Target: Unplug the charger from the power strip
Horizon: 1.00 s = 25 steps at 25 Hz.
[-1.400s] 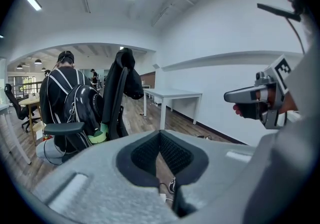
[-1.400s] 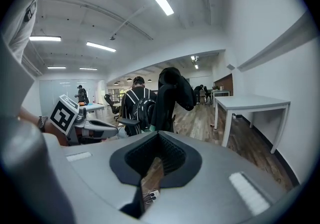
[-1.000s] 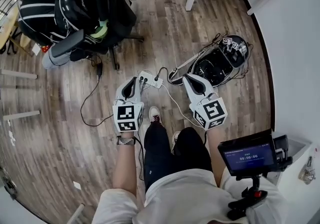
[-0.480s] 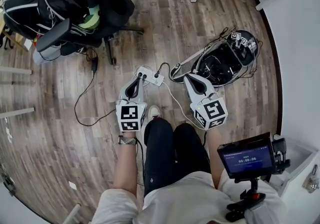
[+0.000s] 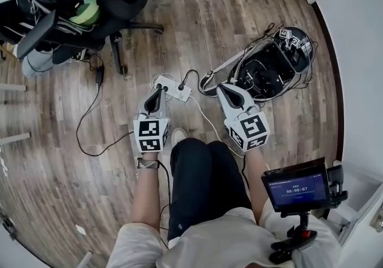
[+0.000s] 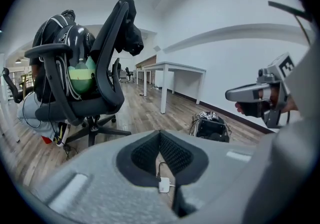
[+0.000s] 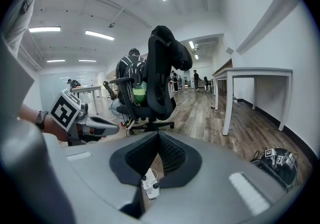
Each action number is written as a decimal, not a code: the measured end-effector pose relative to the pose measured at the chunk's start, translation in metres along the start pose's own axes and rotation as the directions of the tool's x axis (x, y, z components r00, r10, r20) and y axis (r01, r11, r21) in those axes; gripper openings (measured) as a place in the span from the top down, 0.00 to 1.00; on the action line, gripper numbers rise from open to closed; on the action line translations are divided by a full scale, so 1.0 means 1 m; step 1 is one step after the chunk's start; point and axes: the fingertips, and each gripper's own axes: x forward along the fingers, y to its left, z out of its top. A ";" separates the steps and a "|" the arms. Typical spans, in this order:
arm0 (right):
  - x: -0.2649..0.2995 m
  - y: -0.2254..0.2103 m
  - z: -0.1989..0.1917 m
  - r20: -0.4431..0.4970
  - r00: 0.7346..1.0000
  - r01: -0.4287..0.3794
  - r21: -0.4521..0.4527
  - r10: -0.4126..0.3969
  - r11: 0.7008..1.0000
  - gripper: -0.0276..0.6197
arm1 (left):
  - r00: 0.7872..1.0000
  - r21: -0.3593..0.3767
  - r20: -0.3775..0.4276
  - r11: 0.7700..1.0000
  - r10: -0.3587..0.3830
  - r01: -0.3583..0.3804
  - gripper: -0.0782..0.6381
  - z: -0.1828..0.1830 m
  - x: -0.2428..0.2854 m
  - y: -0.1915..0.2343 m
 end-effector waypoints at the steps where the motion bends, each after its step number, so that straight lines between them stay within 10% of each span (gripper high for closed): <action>1: 0.005 0.000 -0.010 0.001 1.000 -0.001 0.000 0.001 1.000 0.95 | 1.000 -0.002 -0.002 1.000 -0.003 0.003 0.89 -0.010 0.006 0.002; 25: 0.065 0.006 -0.172 0.021 0.999 -0.033 0.060 0.032 0.998 0.95 | 1.000 -0.003 0.017 1.000 -0.002 0.002 0.89 -0.172 0.062 0.013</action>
